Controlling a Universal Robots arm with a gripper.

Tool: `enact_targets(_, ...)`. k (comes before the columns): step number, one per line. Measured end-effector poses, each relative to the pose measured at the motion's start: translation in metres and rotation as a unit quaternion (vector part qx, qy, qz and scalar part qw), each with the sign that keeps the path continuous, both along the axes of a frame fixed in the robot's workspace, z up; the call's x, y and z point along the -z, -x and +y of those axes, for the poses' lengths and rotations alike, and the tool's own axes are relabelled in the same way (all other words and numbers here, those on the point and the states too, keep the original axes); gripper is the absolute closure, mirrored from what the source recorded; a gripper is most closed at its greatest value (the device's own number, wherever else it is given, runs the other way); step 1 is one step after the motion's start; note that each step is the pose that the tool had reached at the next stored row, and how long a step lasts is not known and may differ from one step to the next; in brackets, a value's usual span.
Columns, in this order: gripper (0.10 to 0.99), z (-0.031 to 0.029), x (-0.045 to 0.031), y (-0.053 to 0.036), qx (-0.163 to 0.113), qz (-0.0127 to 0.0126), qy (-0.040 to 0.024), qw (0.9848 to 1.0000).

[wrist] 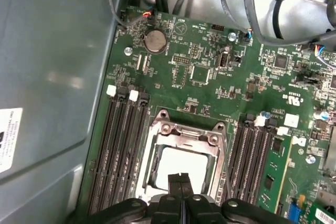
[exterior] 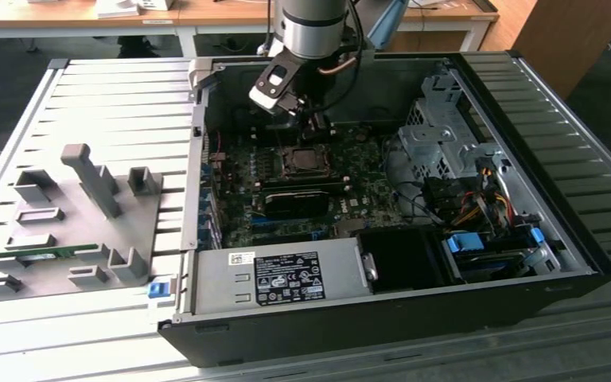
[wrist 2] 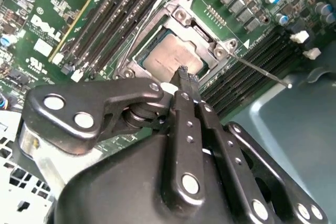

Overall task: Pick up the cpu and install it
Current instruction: 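Install the first cpu locking lever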

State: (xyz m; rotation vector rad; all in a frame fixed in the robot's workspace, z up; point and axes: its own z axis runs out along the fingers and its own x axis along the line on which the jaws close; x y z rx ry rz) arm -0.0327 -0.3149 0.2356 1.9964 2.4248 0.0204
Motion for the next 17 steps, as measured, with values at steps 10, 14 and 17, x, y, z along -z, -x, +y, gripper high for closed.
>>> enact_targets(10, 0.980, 0.0000, -0.0043, 0.0000, -0.024, 0.0001, 0.0008, 0.9997)
enact_targets(14, 0.980, -0.0001, -0.0043, 0.0001, -0.041, 0.0001, 0.0008, 0.9992)
enact_targets(17, 0.980, -0.0002, -0.0043, 0.0001, -0.049, 0.0001, 0.0008, 0.9988)
